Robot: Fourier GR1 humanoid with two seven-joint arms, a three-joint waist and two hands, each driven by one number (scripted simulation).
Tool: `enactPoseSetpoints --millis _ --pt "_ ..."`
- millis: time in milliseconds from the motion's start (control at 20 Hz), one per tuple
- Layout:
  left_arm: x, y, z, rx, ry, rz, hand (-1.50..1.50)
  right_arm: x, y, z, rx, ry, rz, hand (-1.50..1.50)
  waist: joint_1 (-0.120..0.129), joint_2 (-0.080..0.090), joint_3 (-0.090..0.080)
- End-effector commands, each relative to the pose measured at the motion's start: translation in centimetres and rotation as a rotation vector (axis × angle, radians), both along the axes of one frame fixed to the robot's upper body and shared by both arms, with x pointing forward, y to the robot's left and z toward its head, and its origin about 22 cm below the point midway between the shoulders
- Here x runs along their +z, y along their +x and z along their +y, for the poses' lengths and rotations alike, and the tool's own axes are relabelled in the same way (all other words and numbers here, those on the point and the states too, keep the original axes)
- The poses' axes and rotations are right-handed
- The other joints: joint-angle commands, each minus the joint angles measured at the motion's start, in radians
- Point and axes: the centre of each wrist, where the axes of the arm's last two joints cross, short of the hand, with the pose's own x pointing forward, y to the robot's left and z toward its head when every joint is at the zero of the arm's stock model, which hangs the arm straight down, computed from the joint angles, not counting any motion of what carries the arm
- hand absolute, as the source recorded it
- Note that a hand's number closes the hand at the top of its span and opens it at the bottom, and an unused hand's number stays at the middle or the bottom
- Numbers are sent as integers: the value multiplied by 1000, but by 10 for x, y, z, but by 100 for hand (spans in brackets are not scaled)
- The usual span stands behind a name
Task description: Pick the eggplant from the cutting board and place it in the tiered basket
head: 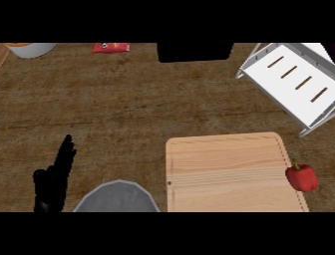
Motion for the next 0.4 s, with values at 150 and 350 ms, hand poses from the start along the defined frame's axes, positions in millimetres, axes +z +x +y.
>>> enactPoseSetpoints --millis 150,350 --pt "-5 -8 5 31 -3 38 0 8 -125 -20 24 -16 43 -150 -19 2 -1" --pt "-8 -9 -7 17 8 20 0 7 -195 -25 72 -27 17 -150 -11 4 -1"
